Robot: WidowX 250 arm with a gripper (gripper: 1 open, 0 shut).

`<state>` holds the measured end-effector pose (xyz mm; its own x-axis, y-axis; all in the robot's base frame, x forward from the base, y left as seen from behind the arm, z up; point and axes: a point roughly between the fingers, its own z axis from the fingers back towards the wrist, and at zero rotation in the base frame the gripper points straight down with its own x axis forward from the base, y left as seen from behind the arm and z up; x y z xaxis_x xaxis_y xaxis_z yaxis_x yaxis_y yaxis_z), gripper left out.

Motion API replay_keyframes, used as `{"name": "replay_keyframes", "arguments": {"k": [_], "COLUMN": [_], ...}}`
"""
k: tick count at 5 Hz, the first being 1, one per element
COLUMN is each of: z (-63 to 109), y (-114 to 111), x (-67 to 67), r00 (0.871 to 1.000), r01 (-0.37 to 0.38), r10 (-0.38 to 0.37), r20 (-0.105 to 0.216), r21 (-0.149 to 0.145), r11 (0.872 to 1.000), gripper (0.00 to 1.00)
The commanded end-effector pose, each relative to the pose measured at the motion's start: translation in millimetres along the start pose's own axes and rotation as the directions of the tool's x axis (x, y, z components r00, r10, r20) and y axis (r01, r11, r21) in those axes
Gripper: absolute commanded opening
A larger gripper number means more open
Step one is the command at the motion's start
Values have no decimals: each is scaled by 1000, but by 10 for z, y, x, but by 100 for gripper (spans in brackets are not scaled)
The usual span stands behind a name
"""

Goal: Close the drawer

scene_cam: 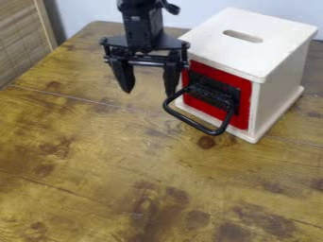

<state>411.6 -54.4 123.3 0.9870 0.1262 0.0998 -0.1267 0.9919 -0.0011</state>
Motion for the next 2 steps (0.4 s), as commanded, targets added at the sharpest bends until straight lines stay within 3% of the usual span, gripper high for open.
{"name": "replay_keyframes", "arguments": {"k": [1,2], "z": [215,171], "y": [41,156], "x": [108,45], "r00": [996,994], "r01": [38,75], "r10": [-36,-73], "r20": [77,78], "r21": [-20,-21], "r11": [999,997], "gripper": [100,100]}}
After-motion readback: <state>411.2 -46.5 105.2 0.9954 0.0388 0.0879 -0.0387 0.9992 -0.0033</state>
